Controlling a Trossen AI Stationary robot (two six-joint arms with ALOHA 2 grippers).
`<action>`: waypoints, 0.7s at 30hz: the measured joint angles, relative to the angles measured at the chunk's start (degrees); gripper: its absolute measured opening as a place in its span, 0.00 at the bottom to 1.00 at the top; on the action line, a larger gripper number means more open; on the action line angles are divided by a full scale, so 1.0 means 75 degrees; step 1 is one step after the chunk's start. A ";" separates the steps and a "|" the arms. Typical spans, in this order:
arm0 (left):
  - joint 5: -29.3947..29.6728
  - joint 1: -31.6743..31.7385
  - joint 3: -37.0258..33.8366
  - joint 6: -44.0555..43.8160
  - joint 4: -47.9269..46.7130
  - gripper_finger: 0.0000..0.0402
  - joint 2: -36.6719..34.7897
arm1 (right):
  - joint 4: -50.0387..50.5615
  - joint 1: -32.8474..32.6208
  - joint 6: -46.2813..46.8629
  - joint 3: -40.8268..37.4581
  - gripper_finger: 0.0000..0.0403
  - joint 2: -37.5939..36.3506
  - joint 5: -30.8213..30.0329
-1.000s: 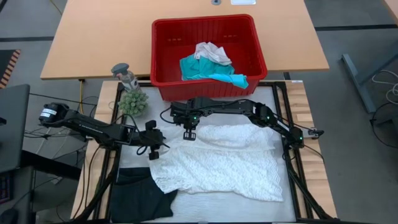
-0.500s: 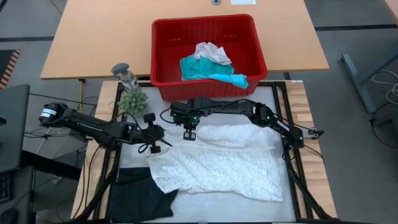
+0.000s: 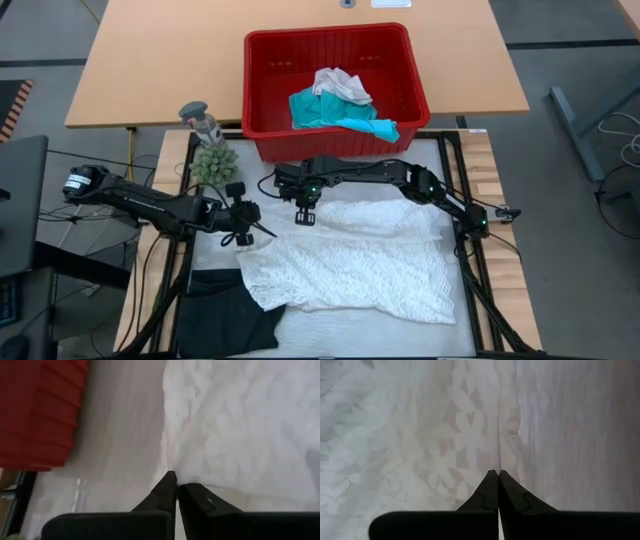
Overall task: Fold Laundry from Bin
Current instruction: Fold the white dress
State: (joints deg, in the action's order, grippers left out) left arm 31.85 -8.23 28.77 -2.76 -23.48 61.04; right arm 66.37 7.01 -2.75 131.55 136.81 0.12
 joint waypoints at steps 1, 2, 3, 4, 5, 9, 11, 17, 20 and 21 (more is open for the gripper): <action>-0.0031 0.0003 0.0000 -0.0052 0.0163 0.00 0.0004 | 0.0005 0.0001 0.0074 0.0000 0.06 0.0000 -0.0001; -0.0068 0.0001 0.0000 -0.0059 0.0317 0.00 0.0016 | 0.0008 0.0020 0.0155 0.0000 0.07 0.0000 -0.0003; -0.0065 0.0003 0.0000 -0.0011 0.0407 0.00 0.0050 | 0.0008 0.0035 0.0247 0.0000 0.07 0.0001 -0.0005; -0.0058 0.0003 0.0000 0.0046 0.0448 0.00 0.0096 | 0.0008 0.0054 0.0366 0.0000 0.07 0.0000 -0.0006; -0.0066 0.0003 0.0000 0.0128 0.0440 0.00 0.0144 | 0.0008 0.0076 0.0461 0.0000 0.07 0.0000 -0.0006; -0.0456 0.0032 0.0000 0.0215 0.0147 0.01 0.0438 | 0.0021 0.0137 0.0572 0.0000 0.07 0.0000 -0.0009; -0.0536 0.0020 -0.0003 0.0069 -0.0068 0.04 0.0618 | 0.0067 0.0146 0.0575 0.0000 0.08 0.0000 -0.0015; 0.0098 0.0026 -0.0009 -0.0522 -0.0257 0.16 0.0945 | 0.0320 0.0127 0.0520 -0.0003 0.09 0.0000 -0.0006; 0.0494 0.0026 -0.0006 -0.1087 -0.0357 0.21 0.0979 | 0.0308 0.0117 0.0505 -0.0003 0.10 0.0000 -0.0006; 0.0617 0.0026 -0.0009 -0.1426 -0.0460 0.23 0.0979 | 0.0303 0.0117 0.0507 -0.0003 0.11 0.0000 -0.0006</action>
State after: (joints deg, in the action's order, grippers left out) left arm 36.48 -8.03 28.71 -13.46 -26.93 68.38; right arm 68.64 7.88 1.06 131.52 136.81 0.08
